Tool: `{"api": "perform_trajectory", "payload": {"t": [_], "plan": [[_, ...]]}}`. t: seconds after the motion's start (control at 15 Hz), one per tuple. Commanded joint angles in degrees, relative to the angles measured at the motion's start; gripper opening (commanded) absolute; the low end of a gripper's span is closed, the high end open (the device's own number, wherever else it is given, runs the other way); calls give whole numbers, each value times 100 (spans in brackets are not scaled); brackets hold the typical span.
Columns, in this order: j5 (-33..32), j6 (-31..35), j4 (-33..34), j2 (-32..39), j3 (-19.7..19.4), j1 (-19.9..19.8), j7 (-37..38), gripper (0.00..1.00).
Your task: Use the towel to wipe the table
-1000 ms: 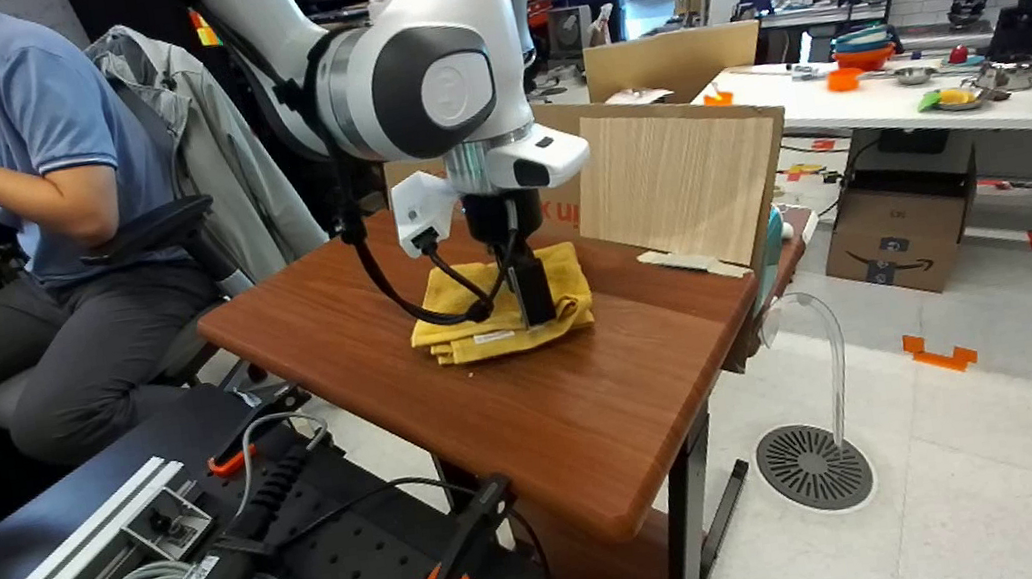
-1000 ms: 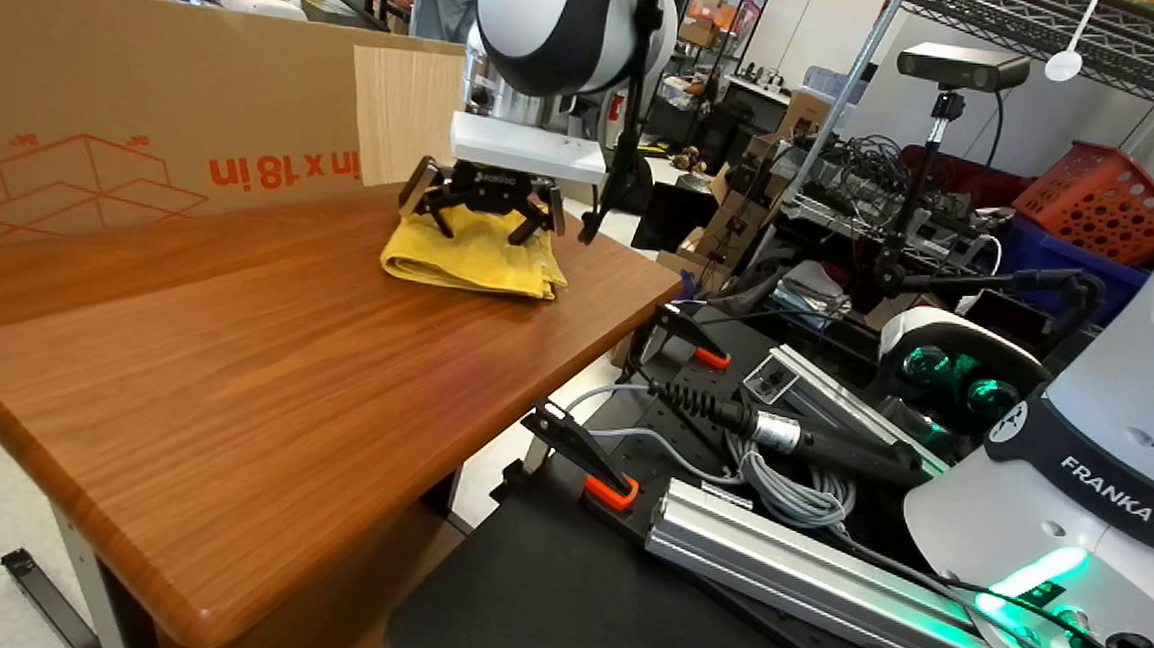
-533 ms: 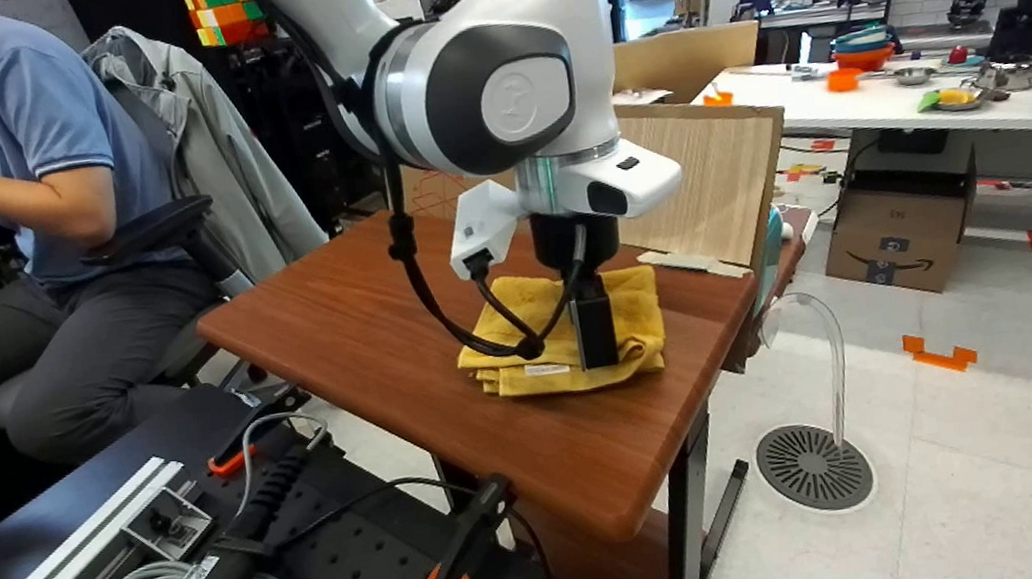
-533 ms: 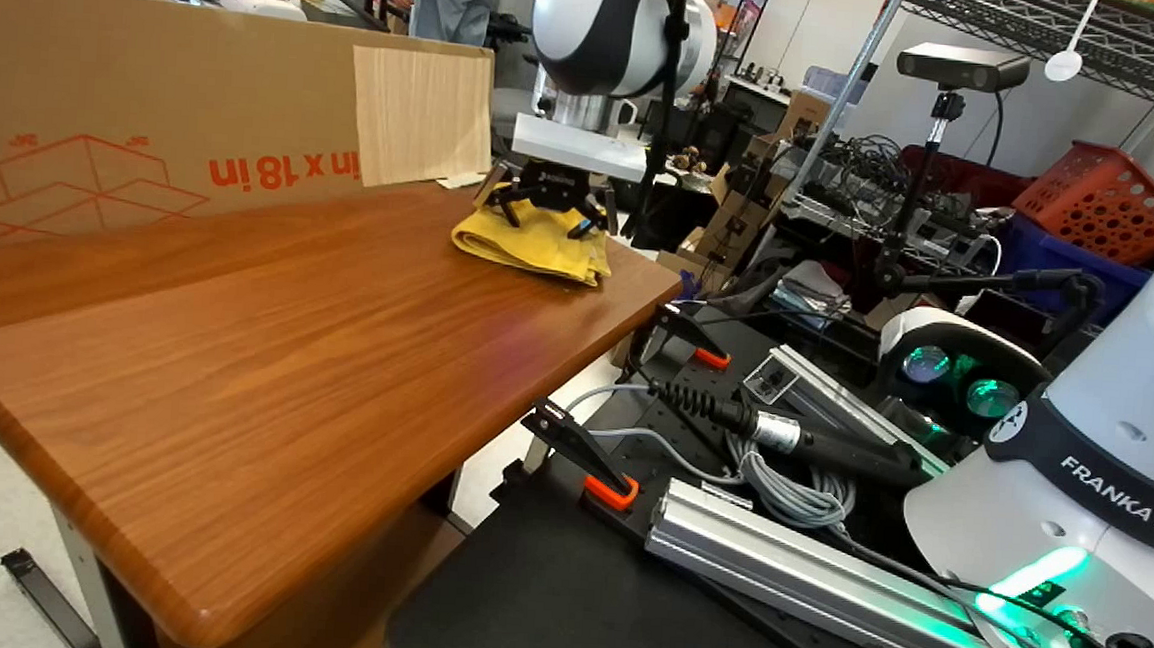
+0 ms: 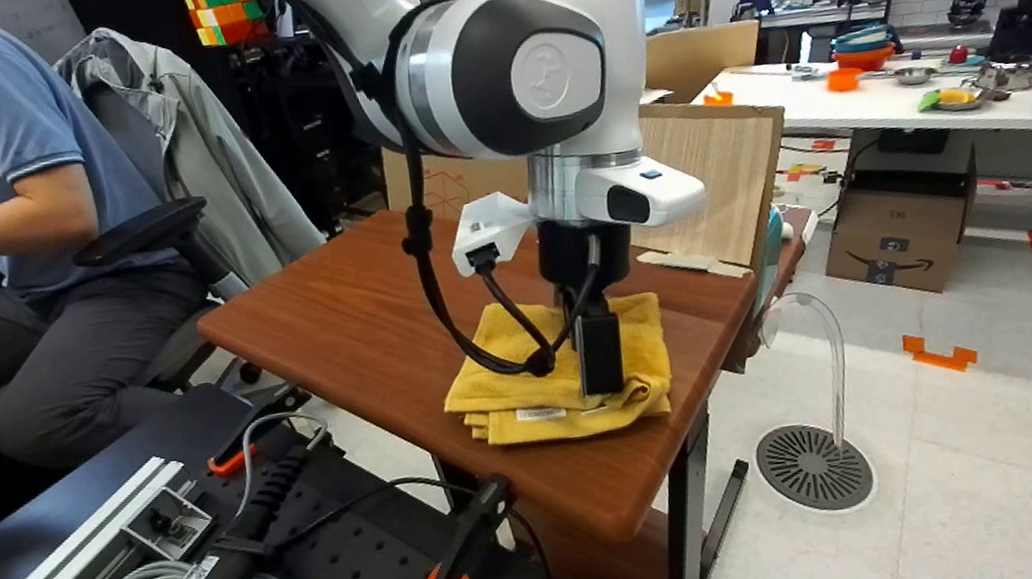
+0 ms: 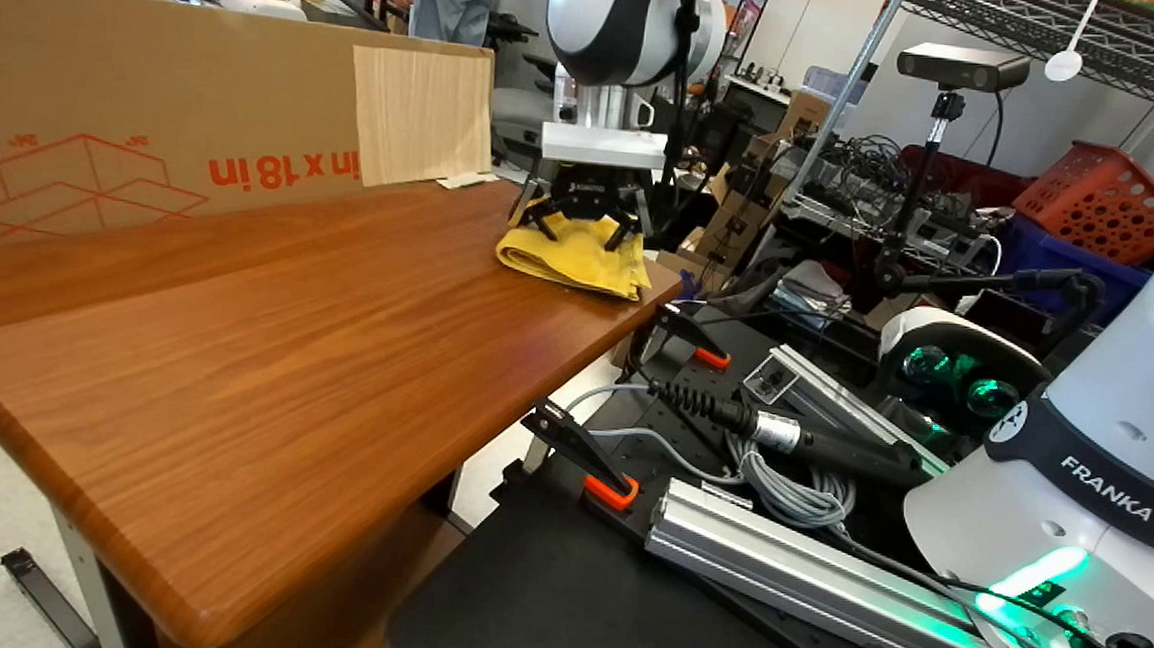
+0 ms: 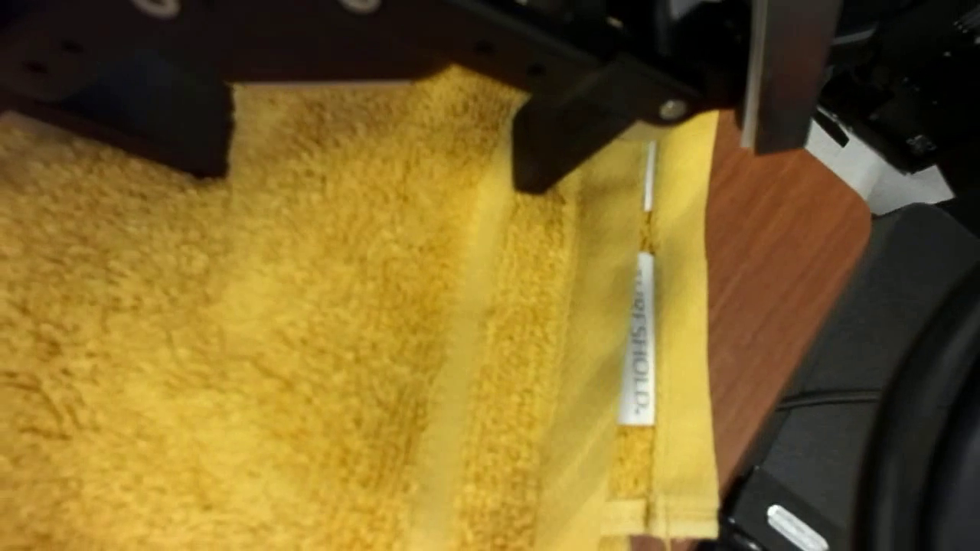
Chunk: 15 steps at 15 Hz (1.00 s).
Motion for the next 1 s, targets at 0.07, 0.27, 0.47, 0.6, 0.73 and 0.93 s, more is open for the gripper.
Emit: {"api": "perform_trajectory", "payload": {"t": [0.07, 0.27, 0.47, 0.6, 0.73, 0.93], "plan": [[-822, -240, -122, 334, -46, 705, 474, 100], [-1551, -193, -247, 339, -39, 1157, 852, 100], [-2350, -162, -464, 251, -31, 1578, 1233, 100], [-2892, -130, -570, 162, 40, 1833, 1445, 100], [-3335, -182, -609, 39, 197, 2078, 1569, 100], [-3586, -243, -505, 9, 533, 2323, 1702, 100]]}}
